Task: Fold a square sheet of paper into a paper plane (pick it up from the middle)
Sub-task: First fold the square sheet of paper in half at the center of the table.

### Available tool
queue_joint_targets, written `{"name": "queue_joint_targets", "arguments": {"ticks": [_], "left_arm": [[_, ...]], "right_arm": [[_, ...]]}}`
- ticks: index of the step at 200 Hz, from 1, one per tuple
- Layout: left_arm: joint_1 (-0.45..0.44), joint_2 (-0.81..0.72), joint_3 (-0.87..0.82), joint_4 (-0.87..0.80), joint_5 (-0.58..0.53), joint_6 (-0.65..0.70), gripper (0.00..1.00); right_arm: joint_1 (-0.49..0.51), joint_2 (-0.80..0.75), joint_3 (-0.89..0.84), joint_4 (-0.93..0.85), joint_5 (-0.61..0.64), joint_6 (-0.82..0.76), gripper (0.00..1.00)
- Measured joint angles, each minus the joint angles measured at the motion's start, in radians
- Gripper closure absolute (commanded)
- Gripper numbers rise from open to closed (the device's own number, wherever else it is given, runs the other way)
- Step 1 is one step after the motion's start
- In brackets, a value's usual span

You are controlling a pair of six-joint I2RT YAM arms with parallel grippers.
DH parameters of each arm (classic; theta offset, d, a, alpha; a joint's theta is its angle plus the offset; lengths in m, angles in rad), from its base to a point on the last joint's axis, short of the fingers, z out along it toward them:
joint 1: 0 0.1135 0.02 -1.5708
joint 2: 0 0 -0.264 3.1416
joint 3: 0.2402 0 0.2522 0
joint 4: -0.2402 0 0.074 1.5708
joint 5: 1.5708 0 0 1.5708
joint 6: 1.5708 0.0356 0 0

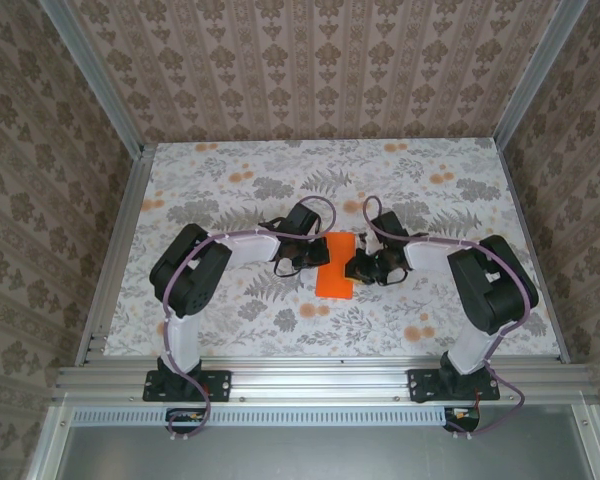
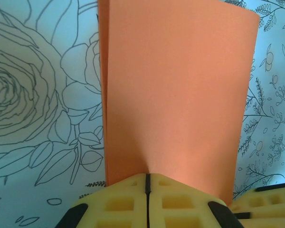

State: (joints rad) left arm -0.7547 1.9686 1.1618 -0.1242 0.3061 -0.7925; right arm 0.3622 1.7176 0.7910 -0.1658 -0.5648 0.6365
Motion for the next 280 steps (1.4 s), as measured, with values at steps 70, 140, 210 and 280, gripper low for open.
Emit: {"name": "queue_joint_targets", "arguments": {"ticks": [70, 140, 210, 280], "left_arm": [[-0.007, -0.061, -0.072, 0.012, -0.046, -0.009, 0.89], [0.046, -0.176, -0.182, 0.114, 0.038, -0.069, 0.72], [0.069, -0.019, -0.118, 0.245, 0.137, -0.132, 0.85], [0.084, 0.008, -0.093, 0.249, 0.141, -0.146, 0.91]], "right_arm": [[0.028, 0.026, 0.021, -0.003, -0.029, -0.029, 0.87], [0.116, 0.121, 0.112, -0.037, -0.123, -0.168, 0.88], [0.116, 0.130, 0.112, -0.035, -0.154, -0.196, 0.88], [0.116, 0.131, 0.111, -0.036, -0.154, -0.197, 0.90]]}}
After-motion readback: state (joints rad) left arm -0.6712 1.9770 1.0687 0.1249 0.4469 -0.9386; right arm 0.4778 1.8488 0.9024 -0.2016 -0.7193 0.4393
